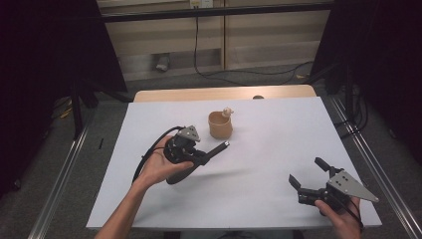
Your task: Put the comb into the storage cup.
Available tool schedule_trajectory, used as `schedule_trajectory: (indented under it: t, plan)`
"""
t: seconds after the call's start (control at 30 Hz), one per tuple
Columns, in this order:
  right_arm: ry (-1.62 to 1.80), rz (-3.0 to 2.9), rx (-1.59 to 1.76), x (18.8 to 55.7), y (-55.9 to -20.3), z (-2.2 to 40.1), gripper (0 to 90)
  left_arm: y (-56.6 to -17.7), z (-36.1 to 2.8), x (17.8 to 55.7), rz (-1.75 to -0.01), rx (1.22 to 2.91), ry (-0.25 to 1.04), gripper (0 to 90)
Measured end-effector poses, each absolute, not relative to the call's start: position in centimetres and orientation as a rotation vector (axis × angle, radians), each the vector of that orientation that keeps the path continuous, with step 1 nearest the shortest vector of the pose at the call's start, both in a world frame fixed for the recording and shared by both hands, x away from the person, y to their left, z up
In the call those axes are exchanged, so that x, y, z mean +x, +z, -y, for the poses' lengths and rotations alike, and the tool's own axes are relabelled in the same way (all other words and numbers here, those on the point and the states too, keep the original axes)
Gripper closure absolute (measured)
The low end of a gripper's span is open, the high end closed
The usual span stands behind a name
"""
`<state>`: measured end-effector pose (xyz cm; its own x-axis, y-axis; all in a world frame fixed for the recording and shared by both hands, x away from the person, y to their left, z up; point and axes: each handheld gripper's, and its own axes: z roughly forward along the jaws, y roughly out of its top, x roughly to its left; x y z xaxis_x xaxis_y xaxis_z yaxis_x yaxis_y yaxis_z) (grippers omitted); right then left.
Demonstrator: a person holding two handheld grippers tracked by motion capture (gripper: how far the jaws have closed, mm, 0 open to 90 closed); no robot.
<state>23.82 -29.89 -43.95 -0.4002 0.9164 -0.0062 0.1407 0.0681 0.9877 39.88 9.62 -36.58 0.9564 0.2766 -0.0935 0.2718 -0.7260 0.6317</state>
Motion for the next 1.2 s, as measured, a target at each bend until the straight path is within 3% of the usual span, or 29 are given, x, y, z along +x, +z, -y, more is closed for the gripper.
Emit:
schedule_trajectory:
  t: [0.53,1.2]
  plan:
    - [1.513,-1.799,1.058,24.4,-42.9,27.7,0.4,-36.2,-8.7,39.0,-0.285,2.425,-0.087,73.0]
    - [1.453,-2.147,0.893,27.7,-40.4,24.7,1.3,-36.6,-6.2,37.7,-0.145,2.507,-0.134,73.1]
